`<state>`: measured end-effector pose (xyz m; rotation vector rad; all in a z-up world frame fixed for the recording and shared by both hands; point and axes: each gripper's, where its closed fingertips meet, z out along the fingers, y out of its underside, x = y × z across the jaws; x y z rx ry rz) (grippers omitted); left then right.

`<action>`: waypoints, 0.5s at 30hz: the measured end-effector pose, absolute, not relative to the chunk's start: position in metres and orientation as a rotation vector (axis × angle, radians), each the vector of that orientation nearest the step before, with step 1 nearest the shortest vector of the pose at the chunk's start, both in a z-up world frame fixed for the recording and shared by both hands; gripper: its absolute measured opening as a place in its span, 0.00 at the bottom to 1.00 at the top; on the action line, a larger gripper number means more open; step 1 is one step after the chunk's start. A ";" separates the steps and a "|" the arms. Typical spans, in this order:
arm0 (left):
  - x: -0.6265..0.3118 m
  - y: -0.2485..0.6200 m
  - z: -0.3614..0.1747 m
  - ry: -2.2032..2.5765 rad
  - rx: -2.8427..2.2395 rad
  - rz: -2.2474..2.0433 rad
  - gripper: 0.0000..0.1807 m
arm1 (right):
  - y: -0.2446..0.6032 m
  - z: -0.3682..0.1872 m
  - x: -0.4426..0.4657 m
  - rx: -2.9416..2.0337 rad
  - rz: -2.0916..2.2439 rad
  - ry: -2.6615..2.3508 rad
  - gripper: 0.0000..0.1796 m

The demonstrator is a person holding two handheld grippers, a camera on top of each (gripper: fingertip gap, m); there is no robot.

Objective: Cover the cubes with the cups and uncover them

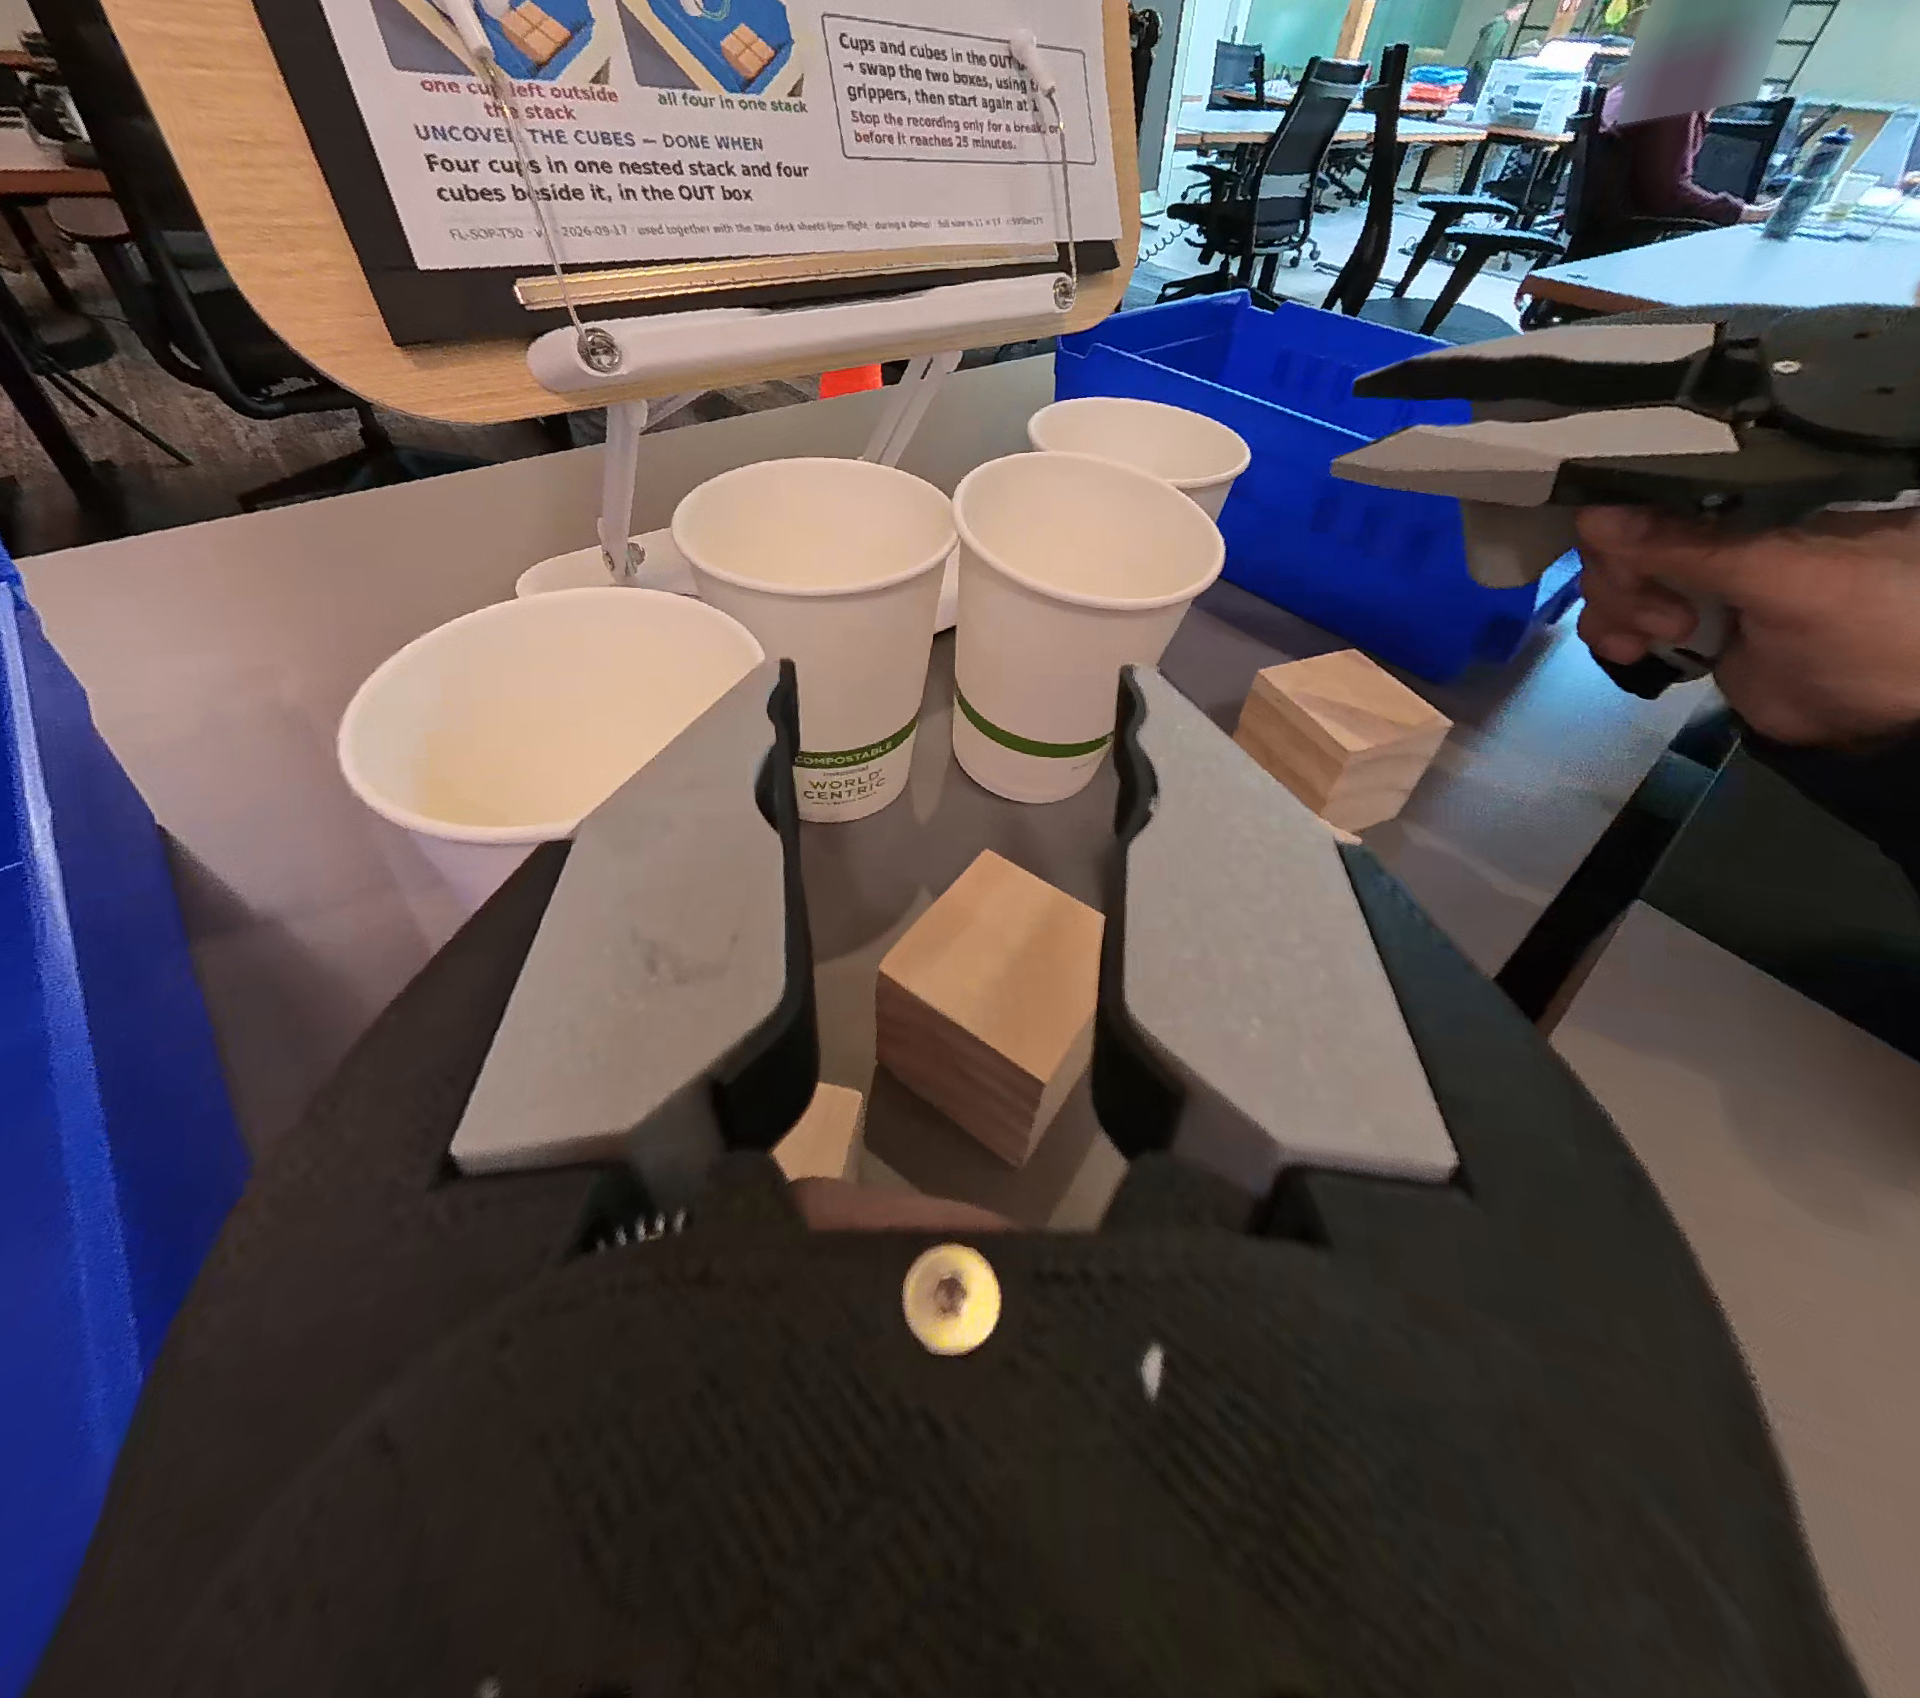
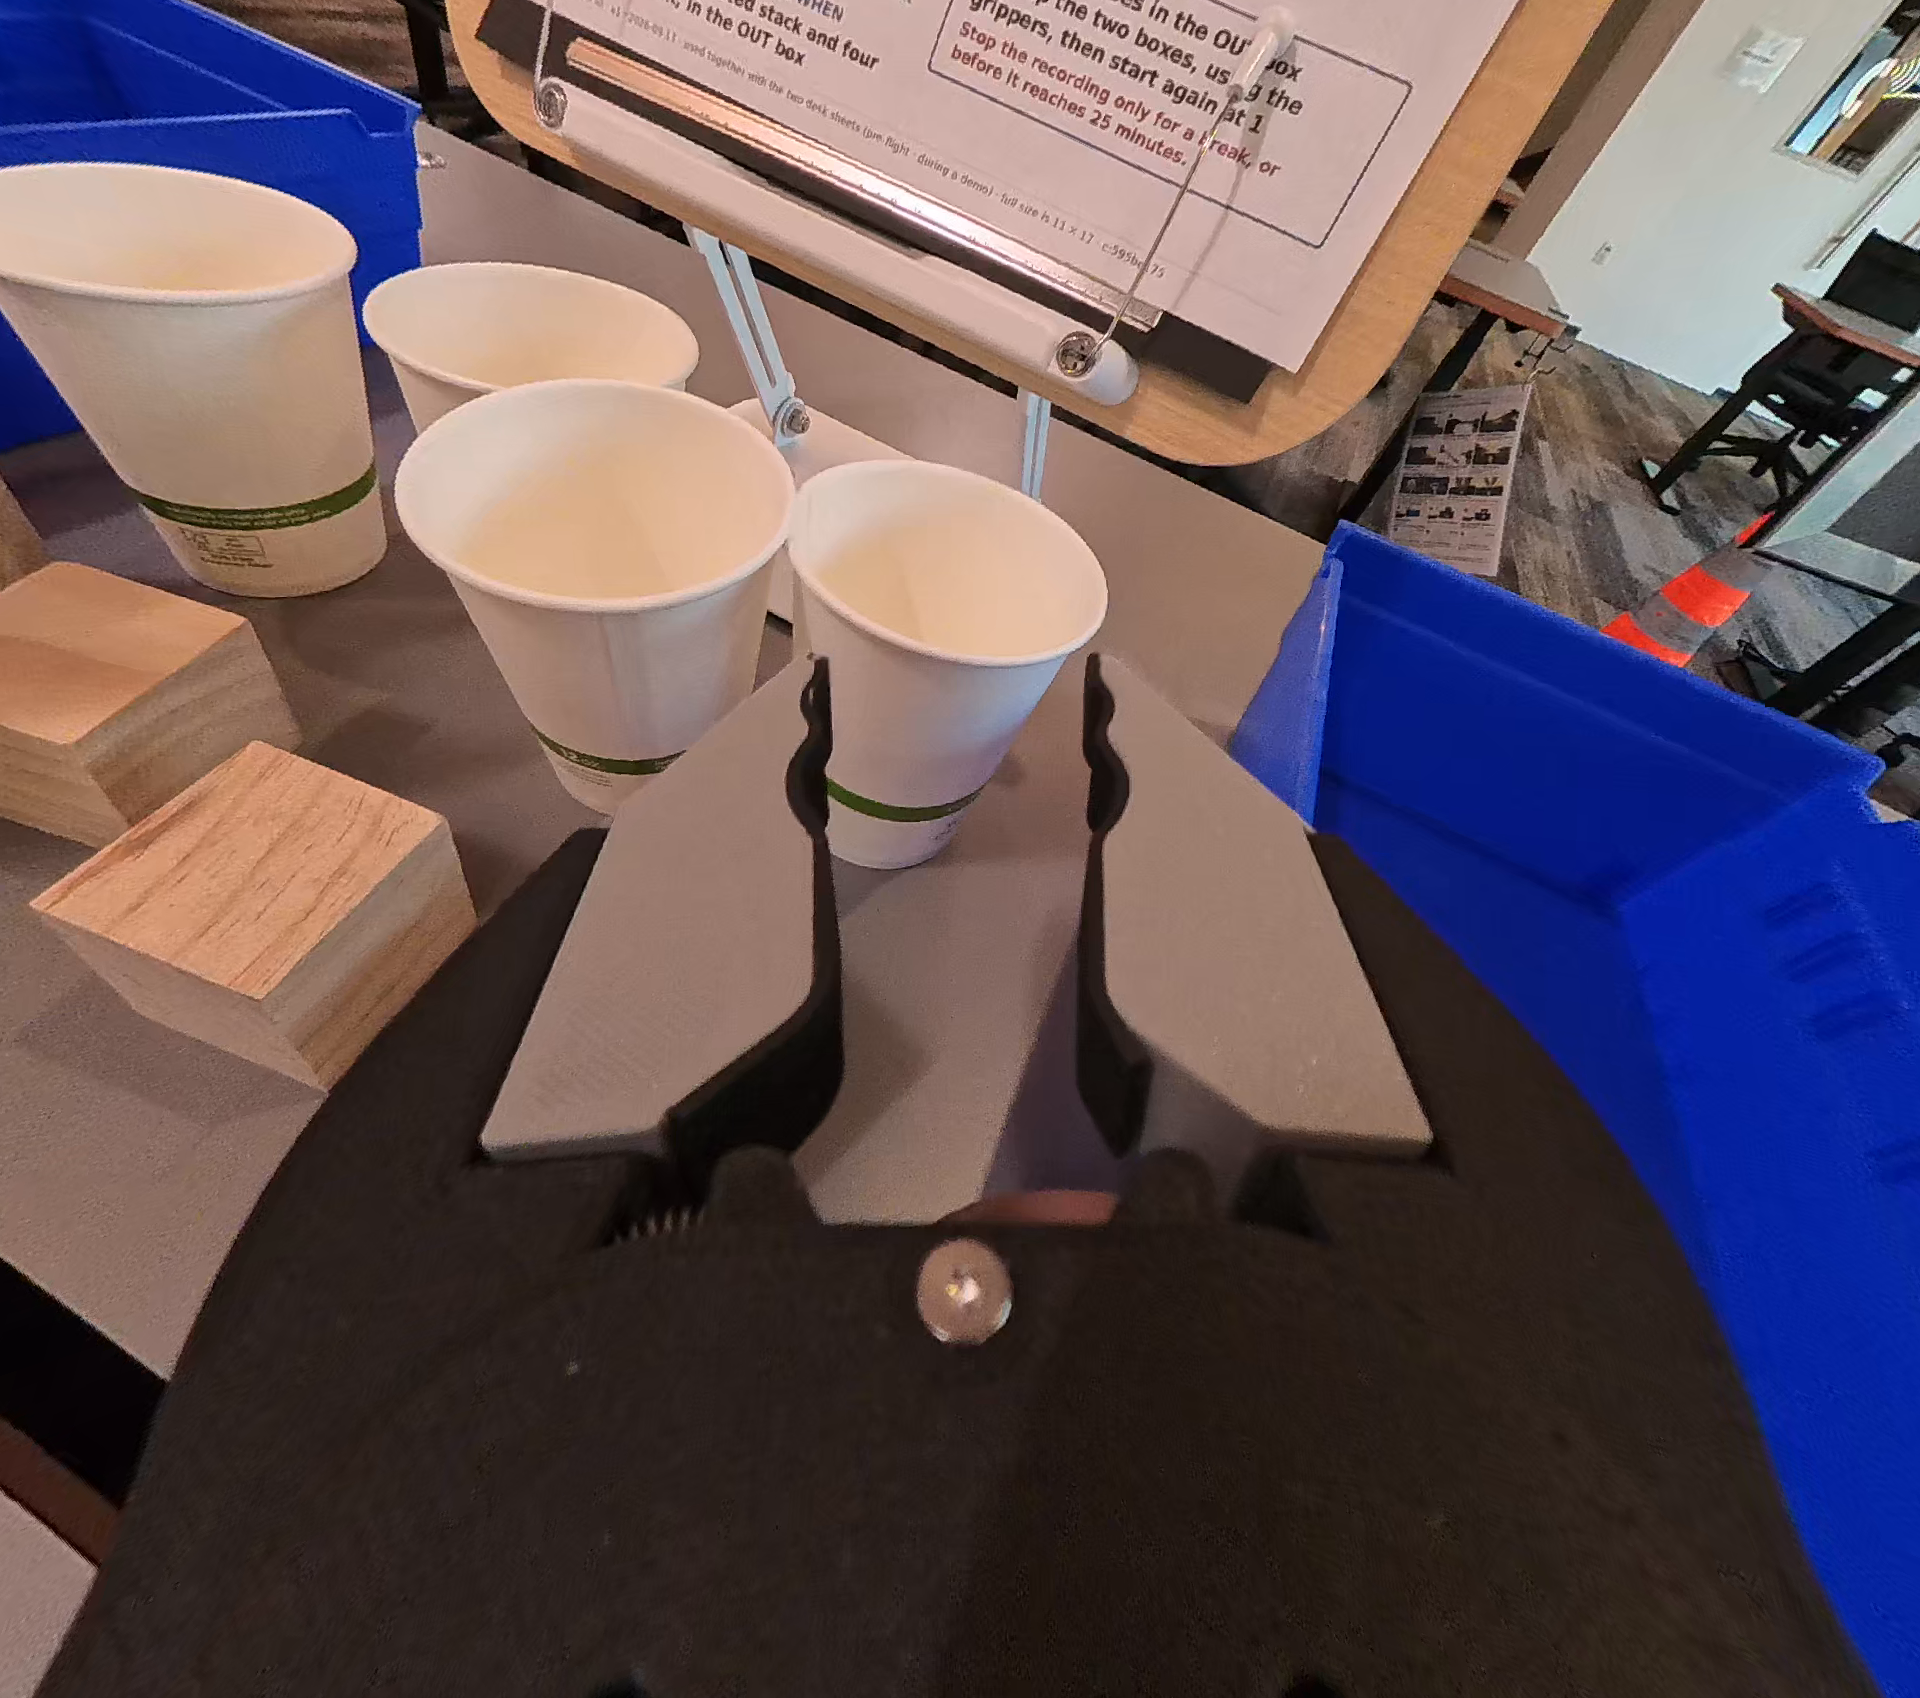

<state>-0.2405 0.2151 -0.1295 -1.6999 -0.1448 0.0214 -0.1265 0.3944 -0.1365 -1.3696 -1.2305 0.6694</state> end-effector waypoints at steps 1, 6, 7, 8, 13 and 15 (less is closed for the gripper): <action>-0.241 0.215 -0.129 -0.148 -1.697 0.020 0.33 | 0.394 -0.137 -0.126 -1.368 0.665 -1.229 0.26; -0.244 0.213 -0.128 -0.162 -1.691 0.011 0.33 | 0.388 -0.132 -0.126 -1.341 0.700 -1.222 0.26; -0.244 0.213 -0.127 -0.165 -1.688 0.012 0.33 | 0.386 -0.133 -0.126 -1.341 0.713 -1.229 0.26; -0.245 0.213 -0.127 -0.165 -1.686 0.010 0.33 | 0.384 -0.134 -0.127 -1.339 0.721 -1.240 0.26; -0.248 0.210 -0.124 -0.175 -1.673 0.015 0.33 | 0.384 -0.131 -0.123 -1.328 0.706 -1.236 0.26; -0.248 0.210 -0.124 -0.179 -1.672 0.005 0.33 | 0.384 -0.130 -0.122 -1.348 0.746 -1.226 0.26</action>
